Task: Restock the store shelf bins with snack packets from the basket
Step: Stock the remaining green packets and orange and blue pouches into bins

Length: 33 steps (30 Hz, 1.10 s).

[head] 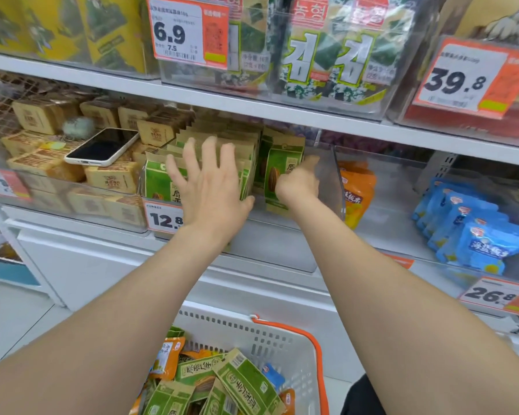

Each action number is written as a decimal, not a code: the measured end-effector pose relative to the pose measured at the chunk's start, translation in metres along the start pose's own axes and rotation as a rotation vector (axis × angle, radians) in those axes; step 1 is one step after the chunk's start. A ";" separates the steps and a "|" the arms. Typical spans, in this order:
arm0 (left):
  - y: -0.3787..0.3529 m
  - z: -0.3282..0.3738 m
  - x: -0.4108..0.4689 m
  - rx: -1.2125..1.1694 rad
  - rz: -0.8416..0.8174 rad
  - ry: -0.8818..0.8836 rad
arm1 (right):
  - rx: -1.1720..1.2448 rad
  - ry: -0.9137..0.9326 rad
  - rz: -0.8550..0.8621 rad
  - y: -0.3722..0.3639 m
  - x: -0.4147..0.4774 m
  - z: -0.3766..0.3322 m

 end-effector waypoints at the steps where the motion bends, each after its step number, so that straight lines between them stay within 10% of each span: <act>1: -0.002 -0.001 0.001 0.015 0.009 -0.002 | 0.012 -0.019 -0.012 -0.005 0.006 -0.001; 15: -0.009 0.002 0.004 -0.002 0.063 0.022 | 0.037 0.034 0.022 -0.018 0.027 -0.010; 33: 0.012 -0.001 -0.008 -0.130 0.047 -0.040 | -0.472 0.150 -0.629 -0.053 -0.010 0.008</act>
Point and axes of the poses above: each hand's wrist, its own x-axis towards the middle knuckle, its own y-axis out of the back of the hand, z = x × y, the point moved 7 cm from there along x, towards the middle knuckle, and after that the axes turned 4 degrees about -y, right-handed, at the moved point
